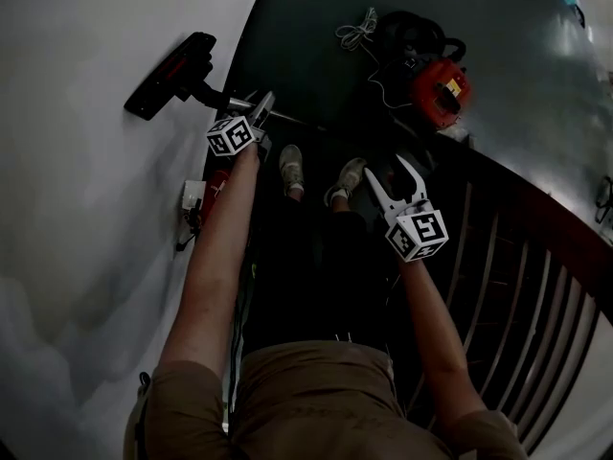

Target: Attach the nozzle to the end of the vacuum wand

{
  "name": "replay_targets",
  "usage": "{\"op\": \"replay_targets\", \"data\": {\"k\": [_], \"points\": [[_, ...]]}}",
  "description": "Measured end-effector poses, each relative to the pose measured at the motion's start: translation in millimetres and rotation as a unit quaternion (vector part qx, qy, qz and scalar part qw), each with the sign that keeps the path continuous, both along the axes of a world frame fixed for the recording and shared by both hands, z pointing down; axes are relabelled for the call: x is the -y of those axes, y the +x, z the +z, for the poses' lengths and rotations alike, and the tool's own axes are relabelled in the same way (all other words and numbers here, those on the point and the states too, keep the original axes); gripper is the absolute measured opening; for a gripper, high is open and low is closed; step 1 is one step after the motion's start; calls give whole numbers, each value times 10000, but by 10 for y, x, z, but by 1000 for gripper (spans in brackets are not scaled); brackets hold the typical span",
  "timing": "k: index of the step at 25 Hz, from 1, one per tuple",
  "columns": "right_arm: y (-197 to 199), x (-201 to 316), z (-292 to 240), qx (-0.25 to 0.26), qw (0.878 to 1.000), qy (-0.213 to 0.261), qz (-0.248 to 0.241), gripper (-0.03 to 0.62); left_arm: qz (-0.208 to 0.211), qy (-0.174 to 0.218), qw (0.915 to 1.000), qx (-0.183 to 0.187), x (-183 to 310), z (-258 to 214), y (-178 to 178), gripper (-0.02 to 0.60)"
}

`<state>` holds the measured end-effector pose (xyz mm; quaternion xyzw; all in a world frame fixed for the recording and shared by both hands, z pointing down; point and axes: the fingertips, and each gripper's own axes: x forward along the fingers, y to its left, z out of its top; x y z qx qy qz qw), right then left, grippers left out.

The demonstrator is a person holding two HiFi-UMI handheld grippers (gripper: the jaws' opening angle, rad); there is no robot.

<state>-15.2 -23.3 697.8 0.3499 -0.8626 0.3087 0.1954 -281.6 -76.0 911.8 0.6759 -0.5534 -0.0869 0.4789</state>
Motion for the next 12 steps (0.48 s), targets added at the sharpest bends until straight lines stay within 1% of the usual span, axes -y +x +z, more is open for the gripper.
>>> {"op": "replay_targets", "data": {"k": [1,2,3,5,7,9,12], "points": [[10,-3,9,-1,10000,-28,45,270,-148,-47,9999,-70,-27,32,-32,183],[21,-3,15,-6,9999,-60,94,270,-278,-107,9995,-120,-67,69,-60,253],[33,3,14,-12,9999,-91,145,270,-385,-168,9990,-159,-115,103,-86,286],[65,30,-33,-25,9996,-131,240,270,-473,-238,9984,-216,-203,145,-108,288],[111,52,-127,-53,9995,-125,299,270,-459,-241,9982,-299,-257,165,-111,288],[151,59,-195,-107,9994,-71,315,270,-517,-251,9978,-338,-276,221,-193,288],[269,24,-175,-193,9989,-104,418,270,-520,-190,9984,-112,-267,237,-310,290]]}}
